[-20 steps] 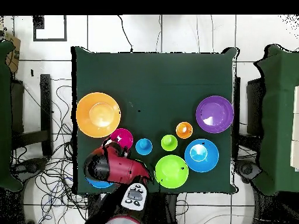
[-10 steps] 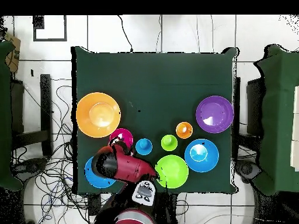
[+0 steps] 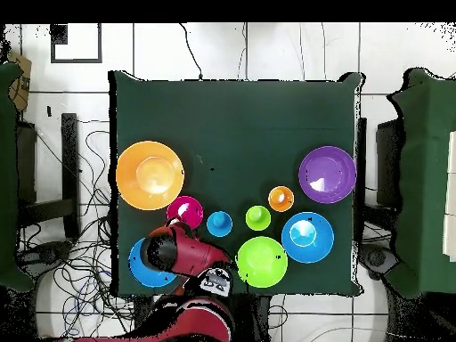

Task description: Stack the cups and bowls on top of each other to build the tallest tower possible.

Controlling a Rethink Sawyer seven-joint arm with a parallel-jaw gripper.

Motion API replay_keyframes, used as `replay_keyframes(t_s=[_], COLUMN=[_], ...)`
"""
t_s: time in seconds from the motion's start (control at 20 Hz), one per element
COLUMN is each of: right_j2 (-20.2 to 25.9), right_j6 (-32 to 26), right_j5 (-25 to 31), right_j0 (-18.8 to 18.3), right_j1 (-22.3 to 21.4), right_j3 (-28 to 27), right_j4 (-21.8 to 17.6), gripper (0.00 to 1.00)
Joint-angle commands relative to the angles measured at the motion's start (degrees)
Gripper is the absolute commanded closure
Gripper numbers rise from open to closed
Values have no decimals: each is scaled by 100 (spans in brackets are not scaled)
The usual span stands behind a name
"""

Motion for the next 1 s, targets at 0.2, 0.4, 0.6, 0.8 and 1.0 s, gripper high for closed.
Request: replay_keyframes(t_s=[0.2, 0.4, 0.6, 0.8, 1.0], right_j2=[788, 802, 827, 829, 898], right_j6=[1293, 1198, 1190, 1111, 1045], right_j5=[-431, -421, -517, -542, -390], right_j0=[66, 1, -23, -93, -198], right_j1=[348, 372, 424, 469, 356], right_j3=[-94, -92, -89, -119, -52], right_j4=[247, 148, 109, 47, 18], gripper=[0, 0, 0, 0, 0])
